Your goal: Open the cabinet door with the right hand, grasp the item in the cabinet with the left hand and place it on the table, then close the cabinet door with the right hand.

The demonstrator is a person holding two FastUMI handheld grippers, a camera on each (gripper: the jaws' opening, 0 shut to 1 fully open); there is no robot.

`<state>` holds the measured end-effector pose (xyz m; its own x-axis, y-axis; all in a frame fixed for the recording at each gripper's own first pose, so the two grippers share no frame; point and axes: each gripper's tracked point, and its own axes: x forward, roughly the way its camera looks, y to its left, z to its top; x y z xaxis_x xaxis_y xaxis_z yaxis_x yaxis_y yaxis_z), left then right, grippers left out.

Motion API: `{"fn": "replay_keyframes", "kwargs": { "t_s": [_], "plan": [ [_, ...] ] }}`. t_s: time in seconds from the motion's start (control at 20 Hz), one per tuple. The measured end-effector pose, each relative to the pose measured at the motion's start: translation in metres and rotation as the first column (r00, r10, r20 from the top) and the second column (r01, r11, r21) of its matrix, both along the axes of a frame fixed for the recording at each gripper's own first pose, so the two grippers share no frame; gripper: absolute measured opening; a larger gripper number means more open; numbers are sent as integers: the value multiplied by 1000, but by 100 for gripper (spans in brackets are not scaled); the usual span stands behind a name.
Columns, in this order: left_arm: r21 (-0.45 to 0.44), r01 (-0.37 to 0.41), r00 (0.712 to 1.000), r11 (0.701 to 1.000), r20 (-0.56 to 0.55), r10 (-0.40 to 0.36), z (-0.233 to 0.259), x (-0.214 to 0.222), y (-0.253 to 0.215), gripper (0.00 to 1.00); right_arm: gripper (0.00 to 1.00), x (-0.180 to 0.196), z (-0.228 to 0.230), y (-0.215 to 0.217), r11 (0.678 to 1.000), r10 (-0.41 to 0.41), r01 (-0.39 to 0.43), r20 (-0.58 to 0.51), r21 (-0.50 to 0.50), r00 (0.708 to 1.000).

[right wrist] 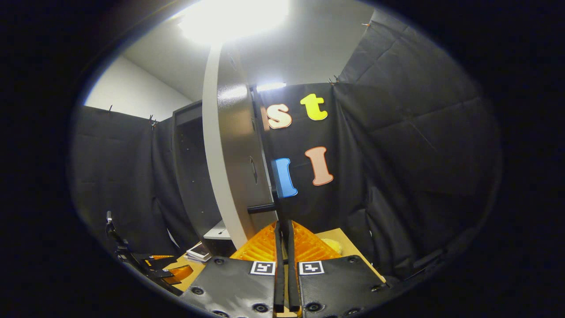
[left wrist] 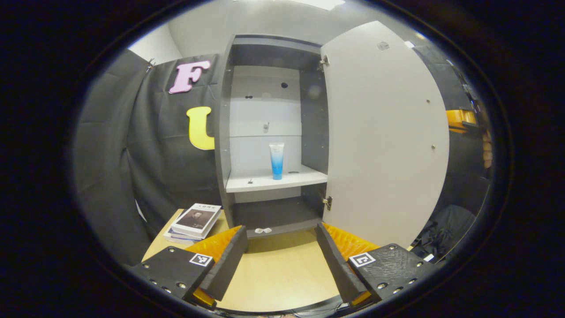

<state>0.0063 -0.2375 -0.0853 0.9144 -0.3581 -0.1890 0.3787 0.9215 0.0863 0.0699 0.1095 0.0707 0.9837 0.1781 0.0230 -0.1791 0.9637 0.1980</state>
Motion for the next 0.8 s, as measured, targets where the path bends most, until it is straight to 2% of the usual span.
{"fn": "replay_keyframes", "kwargs": {
  "t_s": [0.1, 0.15, 0.2, 0.25, 0.35, 0.4, 0.5, 0.55, 0.65, 0.7, 0.75, 0.8],
  "plan": [
    [9, 22, 1000, 1000, -7, -22, 4, 10, -4, 96, 8, -12, -1, 7, 998, 18, -19, 7, 53, 1000],
    [7, 35, 999, 999, -7, -35, 6, 15, -6, 98, 8, -17, -2, 7, 999, 9, -9, 12, 50, 1000],
    [7, 47, 999, 999, -3, -47, 10, 20, -7, 94, 8, -21, -4, 3, 999, -18, 17, 12, 27, 1000],
    [10, 55, 998, 998, 6, -55, 14, 25, -5, 96, 8, -28, -5, -3, 999, -45, 45, 13, -1, 999],
    [20, 72, 997, 997, 17, -72, 19, 34, -4, 96, 8, -50, -4, -13, 998, -68, 68, 15, 17, 998],
    [21, 86, 996, 996, 16, -86, 19, 40, -5, 96, 2, -63, -3, -19, 995, -92, 91, 18, 39, 996],
    [17, 130, 991, 991, 6, -130, 20, 50, -9, 98, 2, -89, 2, -42, 982, -179, 177, 37, 62, 983],
    [18, 150, 989, 989, 8, -150, 24, 55, -10, 94, 2, -98, 3, -56, 974, -217, 214, 39, 71, 975],
    [11, 176, 984, 984, 23, -176, 33, 68, -8, 94, 2, -115, -3, -73, 964, -258, 256, 18, 71, 966],
    [2, 185, 982, 983, 34, -185, 39, 75, -9, 98, 0, -119, -2, -83, 957, -284, 282, 16, 62, 959],
    [-4, 187, 981, 982, 46, -187, 47, 83, -9, 94, 2, -121, -1, -96, 948, -317, 316, 11, 49, 949],
    [-11, 184, 981, 983, 61, -183, 56, 91, -9, 96, 2, -118, 3, -104, 938, -345, 344, 12, 37, 939]
  ]
}}
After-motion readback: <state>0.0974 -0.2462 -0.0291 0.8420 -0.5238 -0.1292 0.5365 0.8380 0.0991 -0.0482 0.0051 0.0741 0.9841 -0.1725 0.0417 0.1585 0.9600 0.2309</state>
